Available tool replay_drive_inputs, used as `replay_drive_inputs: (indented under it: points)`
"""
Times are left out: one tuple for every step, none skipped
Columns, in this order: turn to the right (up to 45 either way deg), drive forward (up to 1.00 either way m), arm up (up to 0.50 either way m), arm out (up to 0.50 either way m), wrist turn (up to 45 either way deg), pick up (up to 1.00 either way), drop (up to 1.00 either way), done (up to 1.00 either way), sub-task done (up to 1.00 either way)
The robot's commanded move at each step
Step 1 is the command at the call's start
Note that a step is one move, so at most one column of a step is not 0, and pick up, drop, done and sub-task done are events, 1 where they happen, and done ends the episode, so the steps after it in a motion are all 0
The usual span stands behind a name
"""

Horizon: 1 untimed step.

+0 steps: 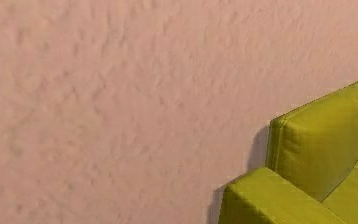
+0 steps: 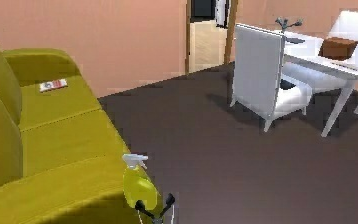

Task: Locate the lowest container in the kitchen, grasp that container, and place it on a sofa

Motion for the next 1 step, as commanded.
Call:
replay_drive_inputs:
  points:
    - [3.0, 0.0, 0.0, 0.0, 0.0, 0.0, 0.0, 0.0, 0.0]
